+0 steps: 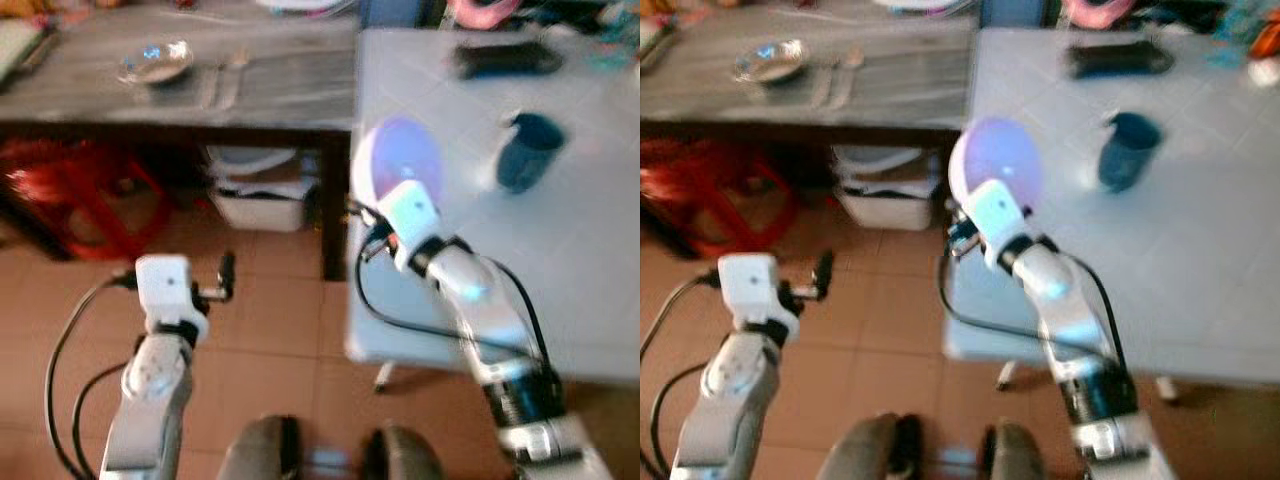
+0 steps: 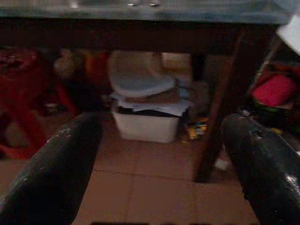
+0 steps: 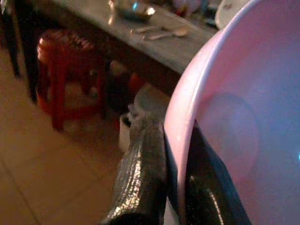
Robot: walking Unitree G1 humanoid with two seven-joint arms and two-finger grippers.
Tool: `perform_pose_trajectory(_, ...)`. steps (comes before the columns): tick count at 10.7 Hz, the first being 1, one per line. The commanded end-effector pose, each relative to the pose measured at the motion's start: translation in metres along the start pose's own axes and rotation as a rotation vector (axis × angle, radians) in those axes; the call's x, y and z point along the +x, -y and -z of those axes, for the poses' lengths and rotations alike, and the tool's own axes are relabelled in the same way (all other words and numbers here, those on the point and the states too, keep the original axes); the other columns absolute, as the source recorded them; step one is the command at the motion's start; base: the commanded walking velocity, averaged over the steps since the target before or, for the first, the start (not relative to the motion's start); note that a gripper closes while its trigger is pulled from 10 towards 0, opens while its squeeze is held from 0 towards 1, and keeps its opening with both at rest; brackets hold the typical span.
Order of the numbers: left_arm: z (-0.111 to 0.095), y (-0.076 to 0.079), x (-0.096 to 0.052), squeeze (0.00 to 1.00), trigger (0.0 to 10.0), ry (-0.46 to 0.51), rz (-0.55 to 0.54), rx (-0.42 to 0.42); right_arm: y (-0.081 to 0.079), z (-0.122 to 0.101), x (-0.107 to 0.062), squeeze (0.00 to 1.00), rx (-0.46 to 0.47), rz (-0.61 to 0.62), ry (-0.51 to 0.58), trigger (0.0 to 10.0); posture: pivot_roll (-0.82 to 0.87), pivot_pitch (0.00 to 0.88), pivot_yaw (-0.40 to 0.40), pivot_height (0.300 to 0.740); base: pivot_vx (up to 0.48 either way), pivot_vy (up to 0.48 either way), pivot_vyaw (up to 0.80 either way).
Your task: Setting the table
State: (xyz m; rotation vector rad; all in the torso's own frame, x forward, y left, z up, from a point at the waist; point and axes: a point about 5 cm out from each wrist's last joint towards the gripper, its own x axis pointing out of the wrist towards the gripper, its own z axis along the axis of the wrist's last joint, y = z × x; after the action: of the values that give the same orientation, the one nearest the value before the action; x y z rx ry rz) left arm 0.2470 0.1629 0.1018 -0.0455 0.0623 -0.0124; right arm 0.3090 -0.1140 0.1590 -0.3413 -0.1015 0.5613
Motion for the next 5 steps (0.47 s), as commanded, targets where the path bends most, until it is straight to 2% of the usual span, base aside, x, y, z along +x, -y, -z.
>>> perform_pose_trajectory(1, 0.003, 0.000, 0.000, 0.00, 10.0, -0.009, -0.004, 0.006, 0.003, 0.002, -0.007, 0.00, 0.016, 0.050, 0.004, 0.0, 0.01, 0.133, 0.055, 0.740, 0.000, 0.480, 0.00)
perform_pose_trajectory(3, 0.000, -0.002, 0.003, 0.00, 10.0, 0.013, -0.021, 0.006, 0.003, 0.004, -0.014, 0.00, 0.065, 0.142, 0.016, 0.0, 0.00, 0.125, 0.053, 0.740, 0.000, 0.480, 0.00)
perform_pose_trajectory(4, -0.006, 0.001, 0.006, 0.00, 10.0, 0.036, -0.014, 0.008, 0.002, 0.003, -0.019, 0.00, 0.123, 0.196, 0.038, 0.0, 0.00, 0.129, 0.055, 0.740, 0.255, 0.409, 0.00)
perform_pose_trajectory(5, -0.007, 0.002, 0.007, 0.00, 10.0, 0.043, -0.005, 0.018, -0.002, 0.002, -0.020, 0.00, 0.115, 0.182, 0.044, 0.0, 0.00, 0.131, 0.058, 0.740, 0.401, 0.262, 0.00)
